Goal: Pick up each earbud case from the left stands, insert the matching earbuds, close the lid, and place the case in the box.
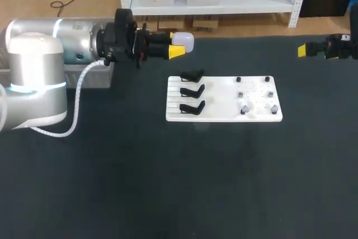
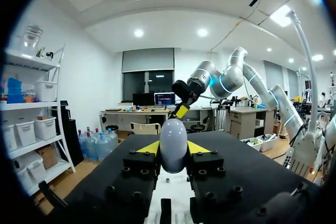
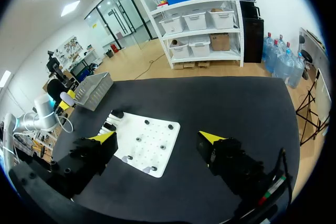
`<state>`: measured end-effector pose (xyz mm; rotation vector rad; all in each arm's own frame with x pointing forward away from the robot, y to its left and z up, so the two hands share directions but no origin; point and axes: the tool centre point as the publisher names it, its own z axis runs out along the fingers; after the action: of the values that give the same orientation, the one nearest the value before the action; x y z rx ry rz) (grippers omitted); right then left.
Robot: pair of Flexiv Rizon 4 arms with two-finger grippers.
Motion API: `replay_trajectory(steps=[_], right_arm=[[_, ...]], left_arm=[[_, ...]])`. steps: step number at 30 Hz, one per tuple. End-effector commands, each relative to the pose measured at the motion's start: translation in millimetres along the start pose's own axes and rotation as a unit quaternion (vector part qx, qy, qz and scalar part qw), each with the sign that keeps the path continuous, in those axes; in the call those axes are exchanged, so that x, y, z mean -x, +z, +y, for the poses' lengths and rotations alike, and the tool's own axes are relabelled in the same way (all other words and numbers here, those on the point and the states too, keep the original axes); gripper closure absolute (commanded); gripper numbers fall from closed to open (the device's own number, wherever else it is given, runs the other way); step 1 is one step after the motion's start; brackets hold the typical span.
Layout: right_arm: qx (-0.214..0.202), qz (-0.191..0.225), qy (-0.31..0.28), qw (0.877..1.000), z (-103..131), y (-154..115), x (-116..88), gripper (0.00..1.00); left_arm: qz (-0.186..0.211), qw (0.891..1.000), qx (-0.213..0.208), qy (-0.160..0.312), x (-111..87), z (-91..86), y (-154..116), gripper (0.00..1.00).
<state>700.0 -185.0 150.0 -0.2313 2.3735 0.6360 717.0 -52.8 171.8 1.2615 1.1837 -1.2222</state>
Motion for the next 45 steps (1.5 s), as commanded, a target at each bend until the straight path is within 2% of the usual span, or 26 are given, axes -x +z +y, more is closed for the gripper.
replay_trajectory(steps=[1, 9, 14, 21, 26, 33, 45], right_arm=[[0.0, 0.0, 0.0, 1.0, 0.0, 0.0, 0.0, 0.0], [0.0, 0.0, 0.0, 1.0, 0.0, 0.0, 0.0, 0.0], [0.007, -0.006, -0.039, 0.999, 24.7, -5.8, 4.4, 0.0], [0.004, 0.002, -0.108, 0.994, 56.9, -27.2, -2.3, 0.0], [0.022, 0.002, -0.129, 0.991, 77.3, -37.5, -6.0, 0.0], [0.068, 0.016, -0.148, 0.986, 110.8, -28.7, -12.2, 0.0], [0.094, 0.029, -0.157, 0.983, 155.8, -8.0, -11.7, 0.0]], left_arm=[[0.0, 1.0, 0.014, 0.001, 0.3, -3.6, 0.3, 1.0], [0.0, 1.0, 0.014, 0.001, 0.3, -3.6, 0.3, 1.0], [-0.008, 1.0, -0.008, -0.004, -2.3, -1.3, 9.1, 1.0], [-0.012, 1.0, -0.027, 0.0, -6.7, 4.0, 24.7, 1.0], [-0.015, 0.999, -0.04, -0.002, -8.2, 4.6, 33.9, 1.0], [-0.018, 0.999, -0.038, -0.003, -6.9, 3.3, 36.7, 1.0], [-0.022, 0.999, -0.03, -0.004, -6.4, 2.7, 31.3, 1.0]])
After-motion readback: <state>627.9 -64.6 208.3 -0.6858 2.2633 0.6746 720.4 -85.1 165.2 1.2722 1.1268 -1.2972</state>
